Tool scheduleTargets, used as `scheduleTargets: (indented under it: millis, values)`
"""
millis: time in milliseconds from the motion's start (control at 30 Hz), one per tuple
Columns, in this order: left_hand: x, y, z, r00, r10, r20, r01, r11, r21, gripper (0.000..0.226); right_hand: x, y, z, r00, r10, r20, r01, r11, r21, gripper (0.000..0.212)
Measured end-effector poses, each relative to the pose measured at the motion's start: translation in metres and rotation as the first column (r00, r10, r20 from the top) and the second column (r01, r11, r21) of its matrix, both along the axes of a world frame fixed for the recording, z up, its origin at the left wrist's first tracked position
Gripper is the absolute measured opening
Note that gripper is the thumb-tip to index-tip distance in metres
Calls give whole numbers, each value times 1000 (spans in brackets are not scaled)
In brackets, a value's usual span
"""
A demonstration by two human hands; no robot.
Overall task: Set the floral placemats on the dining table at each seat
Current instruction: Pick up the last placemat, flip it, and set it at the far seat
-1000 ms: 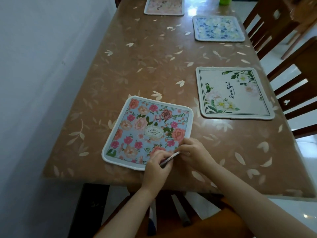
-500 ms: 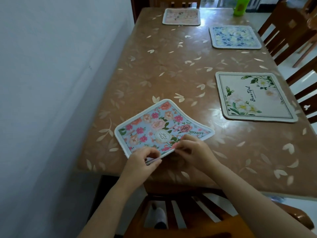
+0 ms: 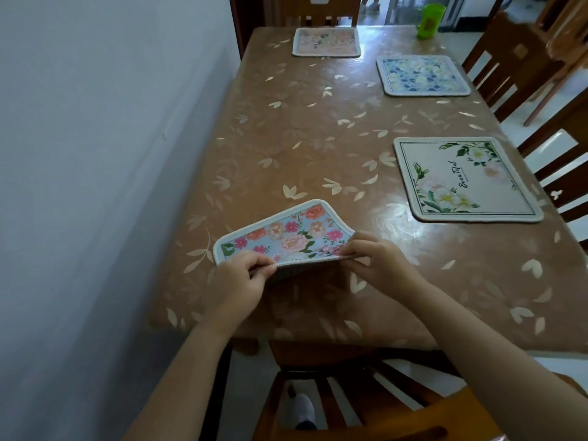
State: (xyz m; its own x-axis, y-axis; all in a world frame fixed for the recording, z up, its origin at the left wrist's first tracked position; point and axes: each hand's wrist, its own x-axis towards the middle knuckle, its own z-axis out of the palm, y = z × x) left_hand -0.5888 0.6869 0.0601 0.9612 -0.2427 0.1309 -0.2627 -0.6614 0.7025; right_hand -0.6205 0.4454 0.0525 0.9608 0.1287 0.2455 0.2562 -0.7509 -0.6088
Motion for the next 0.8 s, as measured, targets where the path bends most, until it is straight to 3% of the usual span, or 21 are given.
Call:
scheduleTargets:
  millis: [167,333,533,667,800]
  values:
    - [52,-26,43,989,-41,141,40,999,10,6,37,-11,33,972,-188,139,167,974,151,8]
    - [96,-71,87,962,-11,272,52,988,-143,5,67,-28,70,851,-432,299,365,896,255,6]
    - [111,-104,106,876,27,482,156,929,-335,5,76,-49,95,692,-529,491,381,845,374,3]
    - [100,-102,55,888,-68,456,214,936,-278,8,59,-60,55,766,-460,449,365,886,285,4]
    - [72,-87,-21,951,-211,224,236,968,-88,7,28,-59,-14,922,-347,170,338,938,80,6]
